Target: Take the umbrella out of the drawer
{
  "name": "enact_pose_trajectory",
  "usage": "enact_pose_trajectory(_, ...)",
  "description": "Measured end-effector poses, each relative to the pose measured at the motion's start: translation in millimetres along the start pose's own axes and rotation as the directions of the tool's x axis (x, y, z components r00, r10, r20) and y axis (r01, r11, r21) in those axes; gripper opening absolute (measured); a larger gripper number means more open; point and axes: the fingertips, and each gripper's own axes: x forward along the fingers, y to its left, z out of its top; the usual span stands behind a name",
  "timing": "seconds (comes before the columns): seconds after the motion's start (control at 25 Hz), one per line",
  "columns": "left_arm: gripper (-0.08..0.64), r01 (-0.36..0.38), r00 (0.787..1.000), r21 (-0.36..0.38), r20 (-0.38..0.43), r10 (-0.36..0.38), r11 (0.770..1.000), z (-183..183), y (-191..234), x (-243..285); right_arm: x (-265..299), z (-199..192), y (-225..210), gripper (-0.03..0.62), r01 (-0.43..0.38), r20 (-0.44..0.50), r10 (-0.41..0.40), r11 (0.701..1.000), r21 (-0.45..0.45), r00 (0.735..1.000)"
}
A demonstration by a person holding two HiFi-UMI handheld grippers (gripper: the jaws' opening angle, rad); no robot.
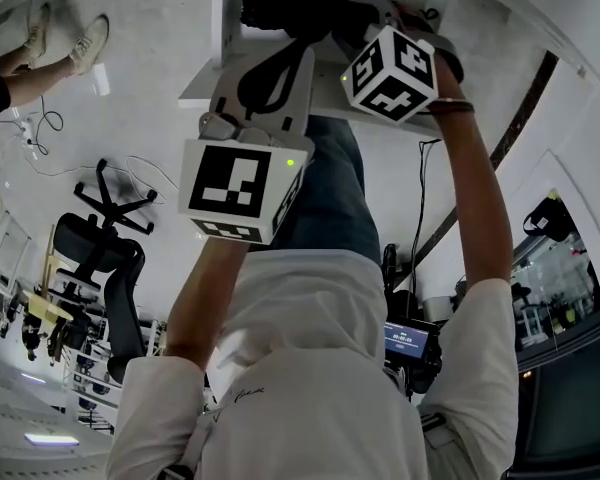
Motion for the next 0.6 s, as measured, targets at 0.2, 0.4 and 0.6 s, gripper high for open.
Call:
enact_pose_trajectory(0.2, 0.017, 0.000, 1.000, 0.000, -0.015, 0.000, 1.000, -3.9, 2.1, 4.9, 13.5, -4.1, -2.8, 0.225, 0.000, -0.043, -0.001, 0.999, -0.032, 0.999)
enact_pose_trajectory(0.4, 0.017, -0.001, 1.000, -0.008, -0.014, 0.001, 1.000, -2.2, 2.1, 5.0, 20.3, -5.9, -3.9, 0.233, -0.023, -0.040, 0.022, 1.000, -0.021, 0.999)
enact_pose_trajectory(0.6, 0.017, 0.004, 1.000, -0.004, -0.010, -0.004, 1.000, -2.0, 1.7, 4.6, 25.7, -9.1, -2.2, 0.241, -0.043, -0.090, 0.036, 0.996, -0.076, 0.995)
